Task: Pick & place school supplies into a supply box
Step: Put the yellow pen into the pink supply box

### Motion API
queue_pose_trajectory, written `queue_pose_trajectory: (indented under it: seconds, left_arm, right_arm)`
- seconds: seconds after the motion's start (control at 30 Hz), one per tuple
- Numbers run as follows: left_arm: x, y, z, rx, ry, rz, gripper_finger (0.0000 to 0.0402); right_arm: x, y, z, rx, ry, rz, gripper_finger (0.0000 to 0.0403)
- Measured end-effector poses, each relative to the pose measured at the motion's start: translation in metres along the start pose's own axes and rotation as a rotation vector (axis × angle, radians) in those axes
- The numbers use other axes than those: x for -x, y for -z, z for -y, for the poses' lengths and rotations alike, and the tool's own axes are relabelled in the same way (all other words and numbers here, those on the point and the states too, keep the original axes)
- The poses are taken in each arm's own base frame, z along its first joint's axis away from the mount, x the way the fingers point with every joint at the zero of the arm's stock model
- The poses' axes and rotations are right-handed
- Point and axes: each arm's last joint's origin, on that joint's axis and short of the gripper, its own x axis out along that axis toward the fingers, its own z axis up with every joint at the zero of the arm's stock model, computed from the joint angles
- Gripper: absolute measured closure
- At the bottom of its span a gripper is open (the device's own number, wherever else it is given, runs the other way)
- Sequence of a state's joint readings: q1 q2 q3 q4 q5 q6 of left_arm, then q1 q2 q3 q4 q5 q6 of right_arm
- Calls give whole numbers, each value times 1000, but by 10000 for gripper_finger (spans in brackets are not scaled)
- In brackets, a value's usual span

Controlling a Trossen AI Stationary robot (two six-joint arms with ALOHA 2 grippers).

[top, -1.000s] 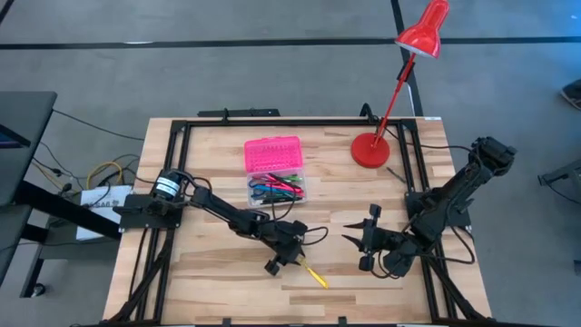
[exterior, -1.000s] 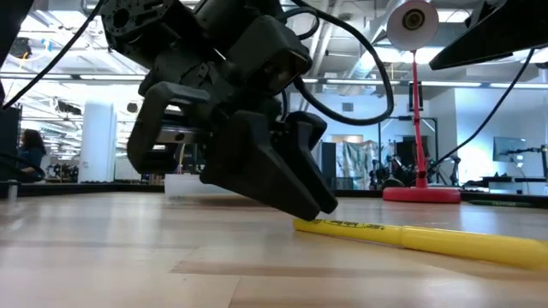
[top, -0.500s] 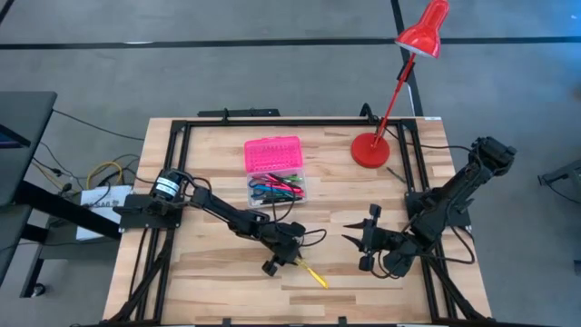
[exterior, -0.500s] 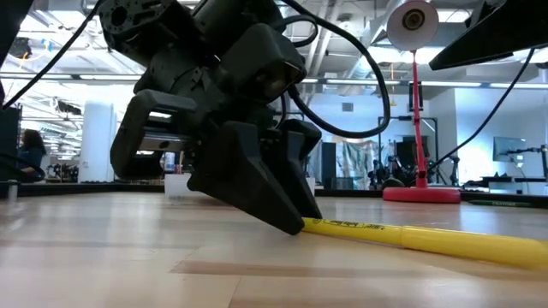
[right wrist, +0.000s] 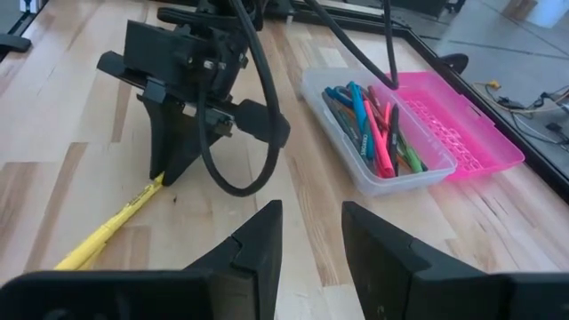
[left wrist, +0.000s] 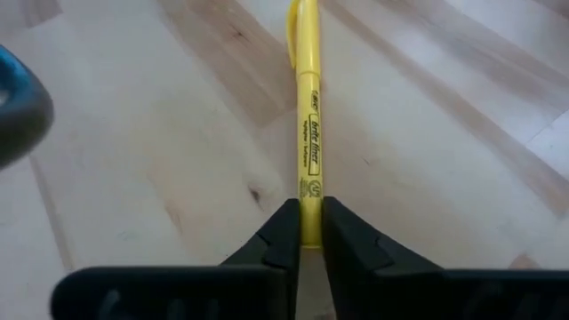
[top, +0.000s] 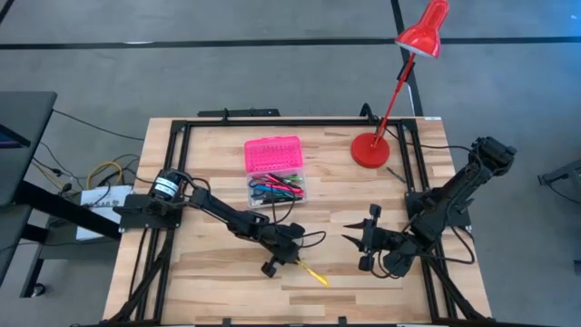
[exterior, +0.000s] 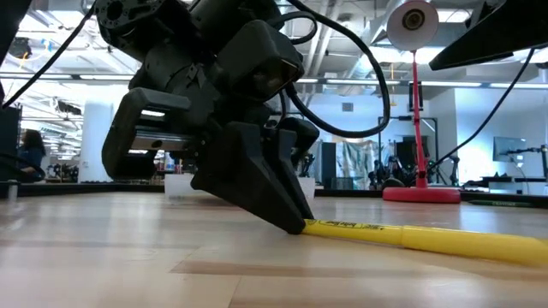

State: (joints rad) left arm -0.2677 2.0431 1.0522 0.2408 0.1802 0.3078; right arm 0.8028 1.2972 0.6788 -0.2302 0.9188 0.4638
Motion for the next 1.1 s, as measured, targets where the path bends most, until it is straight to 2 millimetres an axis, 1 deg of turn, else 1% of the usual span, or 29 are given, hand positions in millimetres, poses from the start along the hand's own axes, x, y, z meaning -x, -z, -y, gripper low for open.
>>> queue_pose_trajectory:
  seconds: [0.1, 0.33, 0.63, 1.1]
  left_arm:
    - [0, 1, -1, 7, -55, -29, 386]
    - [1, 5, -4, 111, -155, -96, 376]
    - [2, 12, -5, 240, -248, -161, 382]
    - [2, 12, -6, 205, -273, -160, 387]
  right_arm:
    - [0, 0, 0, 0, 0, 0, 291]
    - [0, 0, 0, 0, 0, 0, 291]
    - [0, 0, 0, 1, 0, -1, 291]
    - [0, 2, 1, 19, 6, -13, 291]
